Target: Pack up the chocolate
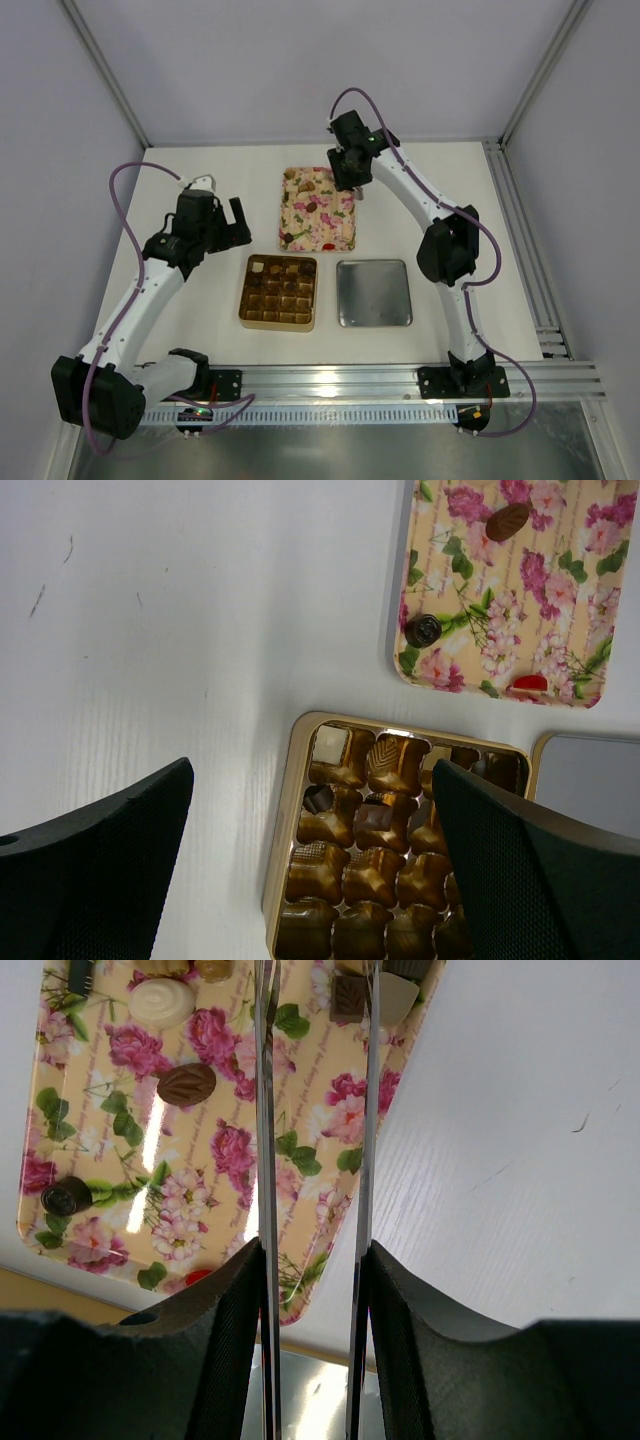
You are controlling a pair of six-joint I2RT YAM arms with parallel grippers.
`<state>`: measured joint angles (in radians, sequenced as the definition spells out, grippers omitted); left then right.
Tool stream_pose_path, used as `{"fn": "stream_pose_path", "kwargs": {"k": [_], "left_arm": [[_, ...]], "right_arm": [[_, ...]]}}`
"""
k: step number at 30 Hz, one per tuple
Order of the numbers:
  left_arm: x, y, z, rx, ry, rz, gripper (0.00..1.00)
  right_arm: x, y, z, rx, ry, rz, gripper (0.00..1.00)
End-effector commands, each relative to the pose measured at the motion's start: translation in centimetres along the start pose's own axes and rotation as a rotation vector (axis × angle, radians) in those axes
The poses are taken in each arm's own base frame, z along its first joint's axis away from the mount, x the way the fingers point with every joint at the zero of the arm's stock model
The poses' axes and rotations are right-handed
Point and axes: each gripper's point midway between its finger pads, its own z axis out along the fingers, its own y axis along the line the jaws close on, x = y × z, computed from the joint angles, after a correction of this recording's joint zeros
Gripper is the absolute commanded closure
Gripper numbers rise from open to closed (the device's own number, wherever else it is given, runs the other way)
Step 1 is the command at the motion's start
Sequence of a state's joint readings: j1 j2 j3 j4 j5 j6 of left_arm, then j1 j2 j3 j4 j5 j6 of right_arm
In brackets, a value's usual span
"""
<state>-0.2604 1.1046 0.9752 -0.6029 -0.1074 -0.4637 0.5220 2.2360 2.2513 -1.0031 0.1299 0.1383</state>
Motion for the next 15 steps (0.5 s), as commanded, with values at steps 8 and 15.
{"fn": "stream_pose_path", "kwargs": {"k": [8, 15], "left_arm": [[-1.0, -0.5, 0.0, 0.018, -0.028, -0.001, 0.00], [-0.9, -0.5, 0.1, 0.015, -0.024, 0.000, 0.00]], "right_arm": [[0.3, -1.1, 0.7, 0.030, 0.001, 0.031, 0.55], [1.3, -0.9, 1.5, 0.010, 0.033, 0.030, 0.58]]}}
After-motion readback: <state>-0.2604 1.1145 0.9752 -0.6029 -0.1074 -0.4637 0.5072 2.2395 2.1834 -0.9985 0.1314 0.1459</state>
